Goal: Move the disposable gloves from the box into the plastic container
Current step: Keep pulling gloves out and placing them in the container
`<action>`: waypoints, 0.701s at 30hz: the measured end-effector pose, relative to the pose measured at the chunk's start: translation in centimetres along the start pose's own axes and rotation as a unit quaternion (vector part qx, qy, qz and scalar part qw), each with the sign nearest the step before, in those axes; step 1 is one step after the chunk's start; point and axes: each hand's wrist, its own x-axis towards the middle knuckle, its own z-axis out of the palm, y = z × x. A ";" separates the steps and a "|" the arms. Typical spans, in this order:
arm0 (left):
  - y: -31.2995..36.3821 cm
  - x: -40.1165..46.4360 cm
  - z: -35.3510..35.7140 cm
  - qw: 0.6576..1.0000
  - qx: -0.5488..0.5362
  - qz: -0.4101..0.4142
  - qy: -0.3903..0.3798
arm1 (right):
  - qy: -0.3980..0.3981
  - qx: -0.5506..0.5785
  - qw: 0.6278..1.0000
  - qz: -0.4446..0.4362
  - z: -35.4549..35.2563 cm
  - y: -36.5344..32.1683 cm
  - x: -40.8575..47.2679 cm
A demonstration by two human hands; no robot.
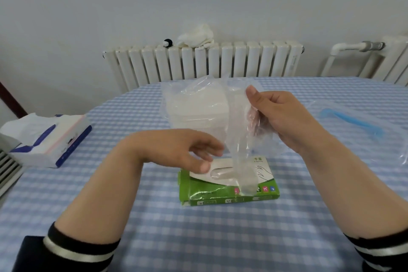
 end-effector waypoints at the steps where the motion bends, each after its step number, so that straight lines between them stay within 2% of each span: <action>1: -0.2 -0.3 -0.4 0.996 -0.076 0.039 0.021 | 0.003 -0.017 1.000 -0.007 0.0 0.0 0.0; 3: 0.7 -0.2 -1.0 0.971 -0.198 0.084 0.107 | 0.017 -0.058 0.998 -0.022 0.0 0.1 0.1; 5: 2.0 0.3 -1.0 0.944 -0.234 0.070 0.220 | 0.040 -0.107 0.993 -0.037 0.0 0.2 0.2; 8: 3.5 1.1 0.2 0.925 -0.075 0.053 0.370 | 0.064 -0.164 0.984 -0.039 0.1 0.1 0.7; 11: 4.0 1.9 0.9 0.870 -0.018 0.059 0.490 | 0.072 -0.224 0.972 -0.025 0.3 -0.5 2.0; 14: 3.6 3.3 -0.8 0.854 -0.022 0.055 0.518 | 0.045 -0.292 0.955 -0.020 0.3 -1.7 4.1; 16: 2.8 4.1 -2.6 0.840 0.021 0.028 0.541 | 0.021 -0.297 0.954 -0.023 -0.1 -2.2 5.9; 19: 1.1 4.9 -5.1 0.820 0.101 -0.023 0.563 | 0.041 -0.323 0.945 -0.026 -0.6 -1.7 9.1; 21: -0.1 5.6 -6.5 0.811 0.146 -0.062 0.563 | 0.064 -0.380 0.922 -0.025 -0.6 -0.8 10.9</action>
